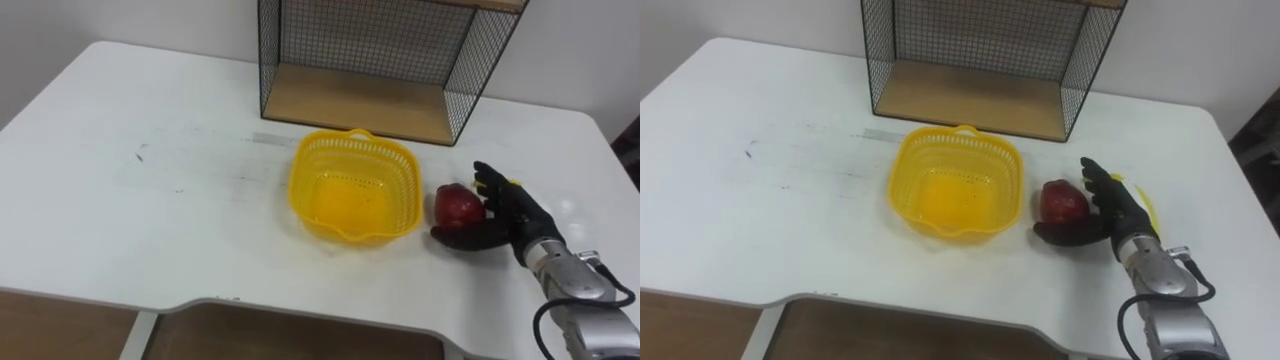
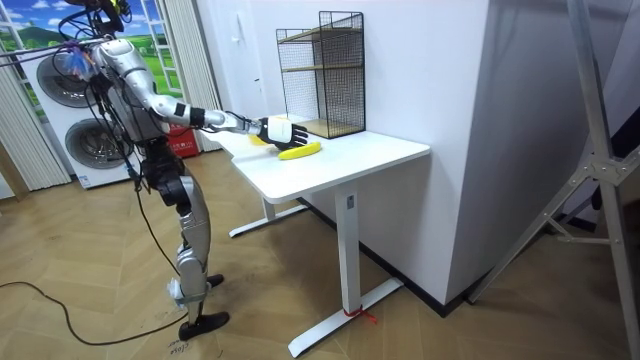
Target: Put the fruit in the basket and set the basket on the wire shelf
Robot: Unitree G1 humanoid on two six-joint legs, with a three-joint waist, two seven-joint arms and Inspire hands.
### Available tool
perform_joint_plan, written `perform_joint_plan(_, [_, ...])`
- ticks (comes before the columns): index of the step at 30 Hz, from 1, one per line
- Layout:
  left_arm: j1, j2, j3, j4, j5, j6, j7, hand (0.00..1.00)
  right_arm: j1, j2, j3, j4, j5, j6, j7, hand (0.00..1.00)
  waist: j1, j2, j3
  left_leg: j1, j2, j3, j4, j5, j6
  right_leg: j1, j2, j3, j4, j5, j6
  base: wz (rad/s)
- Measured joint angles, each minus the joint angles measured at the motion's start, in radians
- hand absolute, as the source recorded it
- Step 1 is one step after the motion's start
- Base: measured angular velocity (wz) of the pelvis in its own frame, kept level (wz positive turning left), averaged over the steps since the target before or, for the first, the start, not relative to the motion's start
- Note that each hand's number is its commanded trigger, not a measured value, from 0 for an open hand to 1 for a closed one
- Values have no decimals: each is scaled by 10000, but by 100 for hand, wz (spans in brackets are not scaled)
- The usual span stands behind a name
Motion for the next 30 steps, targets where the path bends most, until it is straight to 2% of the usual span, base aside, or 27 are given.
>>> perform_joint_plan(6, [45,0,6,2,12,198,-44,0,-104,-5,-9,133,-9,22,108,0,5,45,-35,-6,0,-16,-1,0,0,14,4,-12,34,18,-2,0])
perform_joint_plan(14, [128,-2,8,5,12,384,-195,0,-418,-4,-8,766,-32,36,129,0,13,177,-140,148,0,-38,-6,0,1,202,9,-30,6,49,1,0])
perform_joint_plan(15, [137,-3,8,5,12,385,-197,0,-445,-4,-7,792,-33,60,130,3,13,190,-140,153,0,-48,-18,0,1,217,12,-37,6,49,1,4])
perform_joint_plan(16, [143,-2,7,5,9,391,-198,0,-464,-4,-8,831,-36,107,119,65,12,201,-138,177,0,-75,-28,0,1,258,14,-65,-3,49,1,6])
perform_joint_plan(18, [157,-2,1,4,-22,406,-199,0,-481,-4,-8,917,-35,130,114,100,7,192,-143,219,-2,-96,-17,-1,-1,312,14,-91,-29,46,0,5])
perform_joint_plan(22, [186,1,3,-4,-89,448,-199,0,-662,-55,-132,1190,-167,156,-211,100,-10,129,-128,165,-14,-151,31,-1,0,293,11,-134,-75,40,5,3])
perform_joint_plan(30, [178,33,-8,-20,-64,436,-174,0,-669,-222,-124,1345,-408,206,-435,100,0,5,-189,111,-25,-210,56,-3,-5,322,19,-217,-167,52,-10,2])
